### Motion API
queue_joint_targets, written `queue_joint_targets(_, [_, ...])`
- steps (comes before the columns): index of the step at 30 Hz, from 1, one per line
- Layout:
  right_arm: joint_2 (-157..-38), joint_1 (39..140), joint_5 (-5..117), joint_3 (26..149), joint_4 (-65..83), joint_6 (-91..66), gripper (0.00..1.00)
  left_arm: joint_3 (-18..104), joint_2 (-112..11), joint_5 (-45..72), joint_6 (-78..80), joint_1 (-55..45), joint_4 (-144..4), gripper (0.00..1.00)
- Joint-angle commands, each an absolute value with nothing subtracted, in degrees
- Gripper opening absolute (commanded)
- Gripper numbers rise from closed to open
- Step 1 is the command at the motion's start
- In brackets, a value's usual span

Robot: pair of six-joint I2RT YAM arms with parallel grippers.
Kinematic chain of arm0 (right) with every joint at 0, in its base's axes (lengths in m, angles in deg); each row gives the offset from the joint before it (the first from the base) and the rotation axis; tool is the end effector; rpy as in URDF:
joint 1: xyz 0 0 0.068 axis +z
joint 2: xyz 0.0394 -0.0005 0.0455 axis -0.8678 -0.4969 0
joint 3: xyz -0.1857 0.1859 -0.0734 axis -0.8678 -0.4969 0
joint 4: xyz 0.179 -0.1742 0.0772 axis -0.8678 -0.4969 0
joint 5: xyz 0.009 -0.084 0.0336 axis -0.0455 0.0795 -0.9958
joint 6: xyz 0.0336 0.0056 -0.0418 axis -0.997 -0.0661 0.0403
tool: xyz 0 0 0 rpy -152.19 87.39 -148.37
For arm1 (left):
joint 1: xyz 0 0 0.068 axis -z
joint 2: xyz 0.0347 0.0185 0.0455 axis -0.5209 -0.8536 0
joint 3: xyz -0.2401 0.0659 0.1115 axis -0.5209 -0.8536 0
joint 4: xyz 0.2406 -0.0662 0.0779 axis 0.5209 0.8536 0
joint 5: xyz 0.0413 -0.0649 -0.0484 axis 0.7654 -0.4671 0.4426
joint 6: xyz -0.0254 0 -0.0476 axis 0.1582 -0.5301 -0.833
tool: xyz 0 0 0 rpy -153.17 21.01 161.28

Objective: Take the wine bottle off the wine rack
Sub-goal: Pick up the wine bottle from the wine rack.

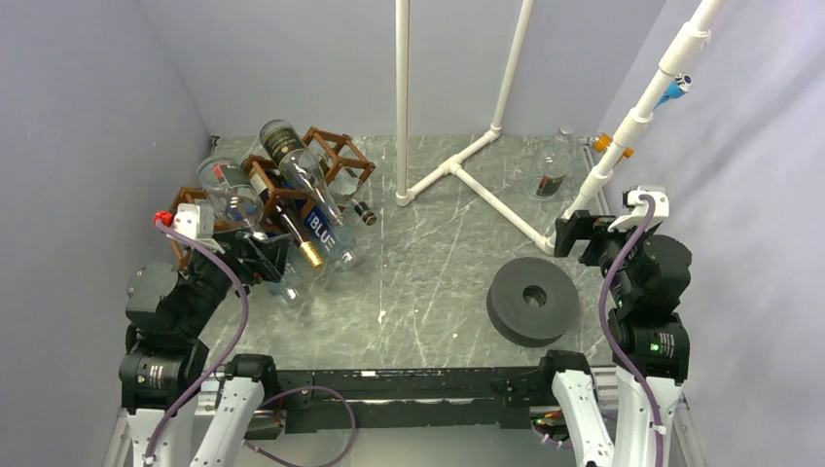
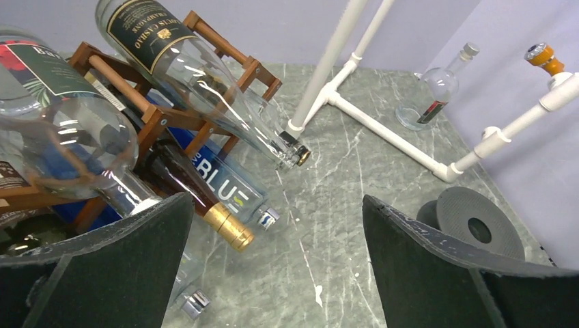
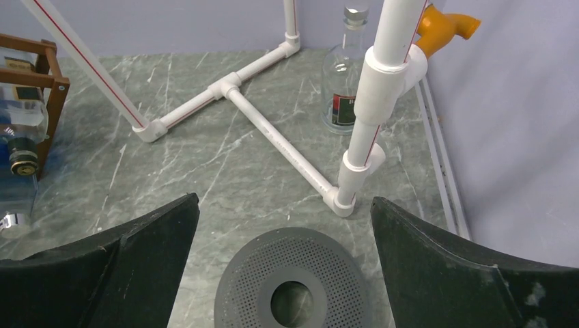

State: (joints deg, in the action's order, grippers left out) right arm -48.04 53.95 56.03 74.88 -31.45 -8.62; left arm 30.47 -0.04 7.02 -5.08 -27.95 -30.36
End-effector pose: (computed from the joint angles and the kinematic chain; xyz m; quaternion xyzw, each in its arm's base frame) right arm 0.0829 -0.0041 0.4116 0.0154 0.7646 0.0325 0.6435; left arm 0.0558 -0.0125 0.4083 -0.0025 0.7244 -0.2172 0.6542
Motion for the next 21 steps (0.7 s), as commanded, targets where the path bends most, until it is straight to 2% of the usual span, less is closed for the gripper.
queue_joint_targets(1, [-49.2, 54.2, 56.5, 78.0, -31.0, -9.6, 1.0, 30.9, -0.6, 3.7, -8.4, -28.2, -32.6, 0.99])
queue_joint_targets(9, [-50.8, 54.2, 51.8, 77.0, -29.1, -4.7, 1.0, 28.0, -0.3, 2.8, -12.1, -28.2, -32.2, 0.99])
queue_joint_targets(14, [-51.5, 54.2, 36.3, 77.0, -34.7, 11.1, 1.0, 27.1, -0.7, 2.7, -12.6, -28.2, -31.4, 0.99])
queue_joint_targets(21, [-53.8, 54.2, 25.8, 75.5, -40.0, 17.1, 1.0, 25.9, -1.6, 1.8, -11.1, -28.1, -30.6, 0.99])
